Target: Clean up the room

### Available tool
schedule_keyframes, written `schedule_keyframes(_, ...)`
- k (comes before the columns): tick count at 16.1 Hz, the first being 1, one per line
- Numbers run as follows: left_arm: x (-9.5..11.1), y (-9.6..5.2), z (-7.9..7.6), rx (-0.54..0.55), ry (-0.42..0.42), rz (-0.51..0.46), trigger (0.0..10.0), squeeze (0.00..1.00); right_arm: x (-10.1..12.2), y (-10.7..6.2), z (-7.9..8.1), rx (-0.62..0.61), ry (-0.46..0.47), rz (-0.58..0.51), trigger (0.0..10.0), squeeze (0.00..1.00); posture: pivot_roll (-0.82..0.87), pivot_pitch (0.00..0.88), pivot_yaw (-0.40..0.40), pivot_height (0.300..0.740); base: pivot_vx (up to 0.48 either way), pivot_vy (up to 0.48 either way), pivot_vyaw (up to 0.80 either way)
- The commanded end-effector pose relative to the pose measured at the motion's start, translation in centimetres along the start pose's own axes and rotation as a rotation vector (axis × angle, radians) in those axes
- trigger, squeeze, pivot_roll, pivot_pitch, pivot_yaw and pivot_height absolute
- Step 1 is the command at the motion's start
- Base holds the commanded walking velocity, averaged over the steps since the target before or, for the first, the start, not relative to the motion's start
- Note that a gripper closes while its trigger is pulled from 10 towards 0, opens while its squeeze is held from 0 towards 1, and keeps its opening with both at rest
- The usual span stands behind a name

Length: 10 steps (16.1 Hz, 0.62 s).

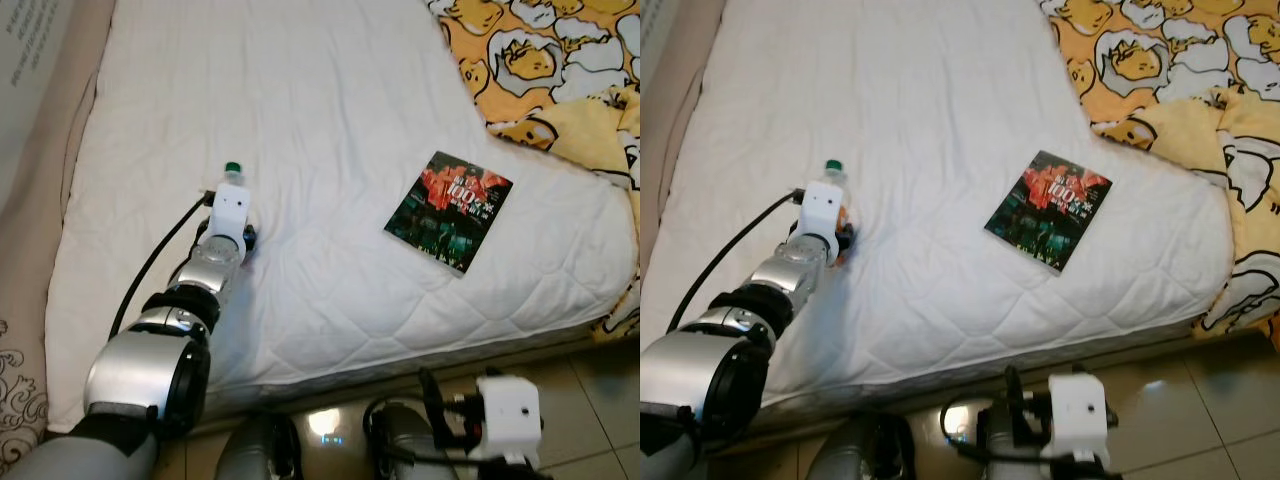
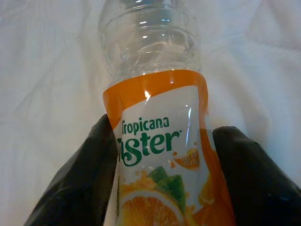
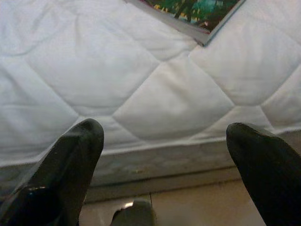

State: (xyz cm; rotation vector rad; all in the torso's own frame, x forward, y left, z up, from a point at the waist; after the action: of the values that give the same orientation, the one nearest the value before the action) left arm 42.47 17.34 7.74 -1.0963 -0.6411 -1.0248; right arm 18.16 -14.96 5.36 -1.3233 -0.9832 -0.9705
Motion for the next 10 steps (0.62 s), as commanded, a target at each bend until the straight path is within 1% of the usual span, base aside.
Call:
schedule_keyframes(1,-2.0,-0.1,0.6,-0.015,-0.012,0.034,0.0,0.0,-0.2,0.3,-0.4,-0.019,0.006,0.0,10.0,0.0,-0.16,0.086,0.061,0.69,0.0,0.0,0.0)
schedule_keyframes(2,-1.3,-0.1,1.0,-0.018,-0.029,-0.012,0.0,0.0,0.0,1.4,-0.6,-0.023,0.009,-0.02,10.0,0.0,-0.15,0.041,0.065,0.69,0.0,0.0,0.0)
schedule_keyframes(3,-0.4,-0.1,1.2,-0.034,-0.07,-0.072,0.0,0.0,0.6,2.7,-0.7,-0.02,0.022,-0.048,10.0,0.0,-0.13,0.0,0.064,0.69,0.0,0.0,0.0)
schedule_keyframes(4,0.9,-0.3,1.0,-0.077,-0.174,-0.156,0.0,0.0,1.4,4.3,-0.8,-0.021,0.047,-0.083,10.0,0.0,-0.1,0.0,0.063,0.69,0.0,0.0,0.0)
schedule_keyframes(5,1.4,-0.5,0.7,-0.101,-0.201,-0.203,0.0,0.0,1.7,5.6,-1.0,-0.021,0.06,-0.1,10.0,0.0,-0.07,0.0,0.063,0.69,0.0,0.0,0.0)
schedule_keyframes(6,2.3,-0.9,0.5,-0.126,-0.231,-0.283,0.0,0.0,2.4,7.0,-1.3,-0.022,0.075,-0.131,10.0,0.0,-0.03,0.0,0.058,0.69,0.0,0.0,0.0)
schedule_keyframes(7,3.0,-1.6,0.0,-0.172,-0.273,-0.37,0.0,0.0,3.3,7.8,-1.4,-0.018,0.075,-0.17,10.0,0.0,0.0,0.0,0.051,0.69,0.0,0.0,0.0)
schedule_keyframes(8,3.4,-2.9,-0.3,-0.187,-0.26,-0.469,0.0,0.0,4.1,8.4,-1.3,-0.011,0.087,-0.208,10.0,0.0,0.04,0.0,0.034,0.69,0.0,0.0,0.0)
schedule_keyframes(9,3.4,-4.2,-0.2,-0.178,-0.265,-0.539,0.0,0.0,4.8,9.0,-1.3,-0.003,0.104,-0.238,10.0,0.0,0.07,0.0,0.016,0.69,0.0,0.0,0.0)
schedule_keyframes(10,3.4,-5.2,0.4,-0.14,-0.256,-0.591,0.0,0.0,5.1,9.2,-1.4,0.002,0.108,-0.253,10.0,0.0,0.07,0.0,0.013,0.69,0.0,0.0,0.0)
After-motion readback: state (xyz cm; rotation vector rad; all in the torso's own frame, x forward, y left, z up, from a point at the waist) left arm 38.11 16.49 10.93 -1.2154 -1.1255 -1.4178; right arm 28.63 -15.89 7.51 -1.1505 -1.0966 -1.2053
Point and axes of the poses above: a point about 5 cm out from each wrist's last joint towards the gripper, its own y axis pointing out of the wrist towards the gripper, its own x axis along the axis of the wrist's last joint, z = x × y, the point moved 5 cm from there along y, pointing out of the wrist towards the gripper, and after that the axes turned 4 degrees about y, right-handed, at the moved point
